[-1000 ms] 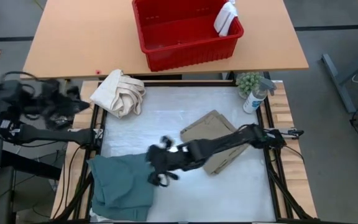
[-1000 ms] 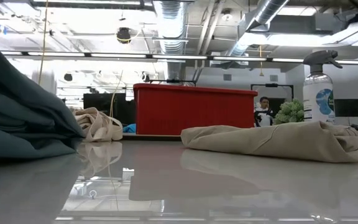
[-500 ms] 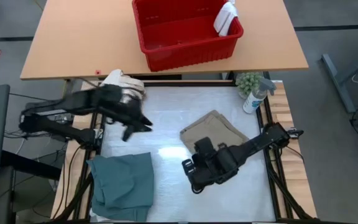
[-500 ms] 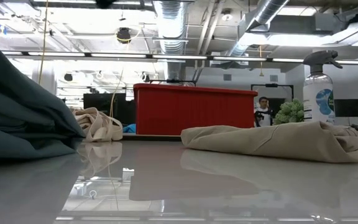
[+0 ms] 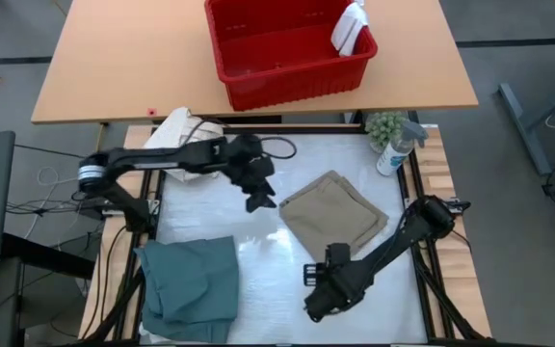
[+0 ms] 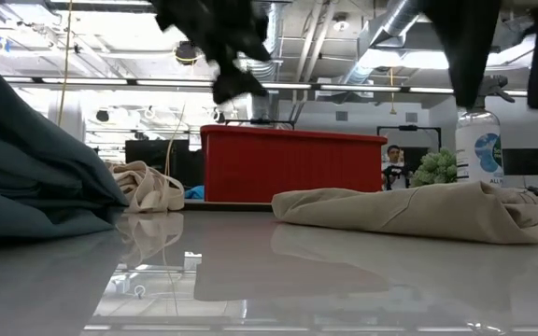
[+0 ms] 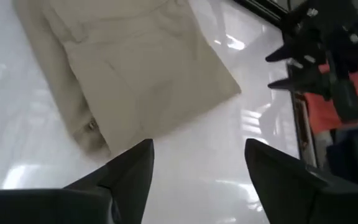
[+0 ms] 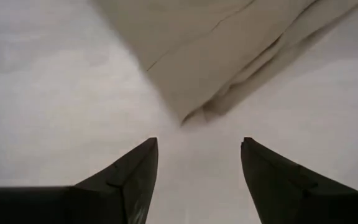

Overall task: Fold Laundry from Bin
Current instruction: Stack the brown shorts on top of the white shirt

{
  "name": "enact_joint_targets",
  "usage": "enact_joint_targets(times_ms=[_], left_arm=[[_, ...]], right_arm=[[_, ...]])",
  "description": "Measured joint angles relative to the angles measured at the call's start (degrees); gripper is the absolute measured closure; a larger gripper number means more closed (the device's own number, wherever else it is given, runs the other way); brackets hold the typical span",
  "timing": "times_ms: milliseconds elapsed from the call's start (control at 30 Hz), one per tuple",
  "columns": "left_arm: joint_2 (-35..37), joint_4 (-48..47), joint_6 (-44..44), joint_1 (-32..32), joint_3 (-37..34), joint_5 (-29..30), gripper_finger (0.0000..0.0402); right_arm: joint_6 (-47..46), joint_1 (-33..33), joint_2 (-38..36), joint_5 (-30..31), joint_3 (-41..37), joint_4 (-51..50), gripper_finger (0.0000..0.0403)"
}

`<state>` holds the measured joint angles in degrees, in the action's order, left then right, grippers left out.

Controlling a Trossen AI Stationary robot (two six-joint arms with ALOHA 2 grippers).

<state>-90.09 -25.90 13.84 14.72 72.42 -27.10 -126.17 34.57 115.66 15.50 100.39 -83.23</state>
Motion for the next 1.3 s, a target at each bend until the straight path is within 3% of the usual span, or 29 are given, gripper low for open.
enact_joint_targets(times_ms=[200,333,433,600,733,867,1033,1133,1300], left_arm=[[-8.3,6.8,1.7,5.3,0.0,-5.1,0.0150],[-11.5,7.1,2.5,8.1,0.0,-7.1,0.0149],[-12.0,6.2,2.0,10.0,0.0,-11.6,0.0149],[-12.0,2.7,2.8,13.6,0.0,-13.8,0.0149],[-12.0,-1.1,2.6,16.1,0.1,-18.0,0.0149],[-10.9,-4.1,1.2,19.0,0.1,-22.0,0.0149],[-10.3,-7.9,-1.1,21.4,0.1,-25.2,0.0149],[-10.2,-9.1,-2.0,22.2,0.1,-27.9,0.0149],[-9.2,-10.9,-0.7,23.9,0.2,-37.8,0.0149]], right_arm=[[-0.5,-4.4,0.0,-1.3,-1.6,-4.0,0.0149],[3.5,-7.0,0.0,4.2,-1.6,-6.0,0.0150],[10.5,-10.1,0.1,5.9,-1.6,-5.6,0.0166],[22.4,-15.6,2.8,9.1,-1.6,-2.6,0.0198],[41.7,-17.5,5.2,8.1,-1.7,6.1,0.0203],[60.8,-17.1,5.5,5.9,-1.6,13.6,0.0190],[63.2,-17.4,5.5,5.5,-1.6,6.4,0.0175],[68.2,-17.7,5.5,2.8,-1.6,8.4,0.0156],[73.1,-17.9,7.1,-2.2,-1.6,10.2,0.0123]])
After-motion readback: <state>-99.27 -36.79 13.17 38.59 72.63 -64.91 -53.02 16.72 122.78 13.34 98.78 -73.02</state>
